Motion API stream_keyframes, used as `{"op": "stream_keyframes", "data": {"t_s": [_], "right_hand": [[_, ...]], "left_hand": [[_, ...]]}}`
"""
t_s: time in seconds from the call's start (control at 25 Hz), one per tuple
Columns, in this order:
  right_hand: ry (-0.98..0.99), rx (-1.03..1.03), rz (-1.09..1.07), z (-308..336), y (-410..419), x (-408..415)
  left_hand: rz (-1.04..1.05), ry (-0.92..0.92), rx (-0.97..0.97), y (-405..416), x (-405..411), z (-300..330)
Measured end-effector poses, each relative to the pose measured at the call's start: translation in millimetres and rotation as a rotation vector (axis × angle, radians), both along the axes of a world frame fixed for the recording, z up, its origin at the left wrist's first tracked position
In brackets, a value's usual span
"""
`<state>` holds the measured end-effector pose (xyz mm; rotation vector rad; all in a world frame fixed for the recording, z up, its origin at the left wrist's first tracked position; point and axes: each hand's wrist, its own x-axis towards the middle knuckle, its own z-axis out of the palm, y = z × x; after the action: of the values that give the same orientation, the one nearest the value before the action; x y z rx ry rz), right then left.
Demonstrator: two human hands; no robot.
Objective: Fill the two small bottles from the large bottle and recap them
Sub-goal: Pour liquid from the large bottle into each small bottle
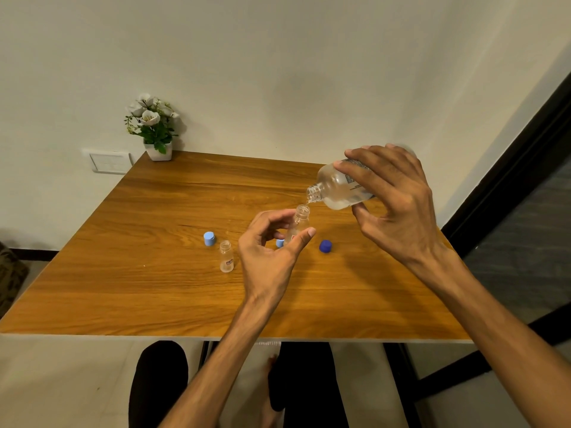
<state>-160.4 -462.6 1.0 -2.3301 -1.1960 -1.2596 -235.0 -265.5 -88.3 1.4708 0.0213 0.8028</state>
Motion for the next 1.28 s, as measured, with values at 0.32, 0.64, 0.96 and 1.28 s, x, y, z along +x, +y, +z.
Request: {"op": "stream_keyframes", "data": {"t_s": [0.32, 0.64, 0.96, 1.28], "right_hand": [[-0.003, -0.004, 0.009, 2.2, 0.0, -0.1], [-0.006, -0.007, 0.007, 3.3, 0.6, -0.1], [-0.001, -0.011, 0.009, 4.9, 1.6, -0.7], [-0.005, -0.009, 0.014, 3.8, 2.4, -2.0]], "left_hand": [[0.009, 0.003, 0.02, 0.6, -1.2, -1.6], [0.01, 0.01, 0.017, 1.0, -1.9, -1.1], [-0.001, 0.002, 0.003, 1.0, -2.6, -1.9], [-0.009, 0.0, -0.009, 1.3, -3.4, 0.3]]}}
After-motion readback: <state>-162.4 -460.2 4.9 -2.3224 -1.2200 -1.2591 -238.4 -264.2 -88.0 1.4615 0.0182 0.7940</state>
